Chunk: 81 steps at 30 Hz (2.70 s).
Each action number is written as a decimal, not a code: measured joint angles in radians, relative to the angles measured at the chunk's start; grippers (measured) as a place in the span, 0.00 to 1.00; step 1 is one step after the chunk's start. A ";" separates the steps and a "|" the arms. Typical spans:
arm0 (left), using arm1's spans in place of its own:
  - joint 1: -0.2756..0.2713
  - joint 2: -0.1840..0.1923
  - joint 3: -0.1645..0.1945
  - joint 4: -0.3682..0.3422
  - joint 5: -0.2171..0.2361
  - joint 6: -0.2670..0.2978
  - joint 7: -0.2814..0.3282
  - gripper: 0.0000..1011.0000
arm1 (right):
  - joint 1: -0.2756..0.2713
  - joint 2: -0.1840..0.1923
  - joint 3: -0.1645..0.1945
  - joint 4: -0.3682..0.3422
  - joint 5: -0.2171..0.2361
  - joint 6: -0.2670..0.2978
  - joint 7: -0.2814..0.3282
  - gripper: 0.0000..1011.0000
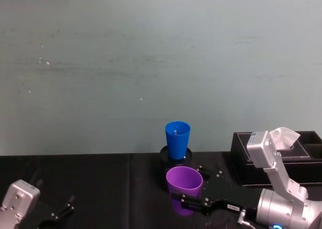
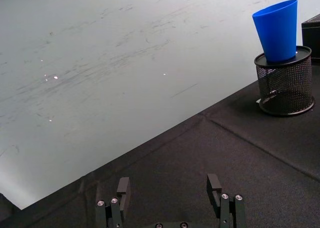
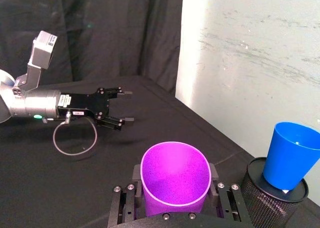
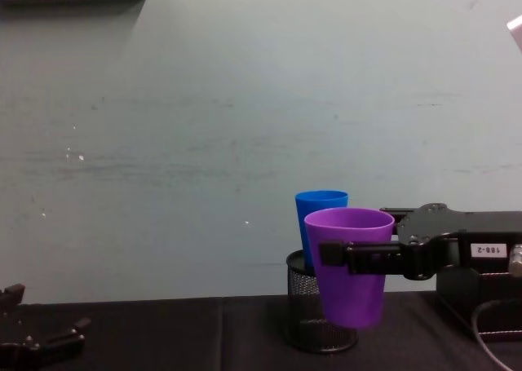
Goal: Pick up one cup with a gripper and tap it against the other cup.
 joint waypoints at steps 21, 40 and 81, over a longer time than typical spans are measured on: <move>0.000 0.000 0.000 0.000 0.000 0.000 0.000 0.99 | -0.001 -0.001 0.001 0.001 -0.001 -0.002 0.000 0.72; 0.000 0.000 0.000 0.000 0.000 0.000 0.000 0.99 | -0.002 -0.001 0.001 0.001 -0.002 -0.003 0.000 0.72; 0.000 0.000 0.000 0.000 0.000 0.000 0.000 0.99 | -0.002 -0.001 0.001 0.001 -0.002 -0.003 0.000 0.72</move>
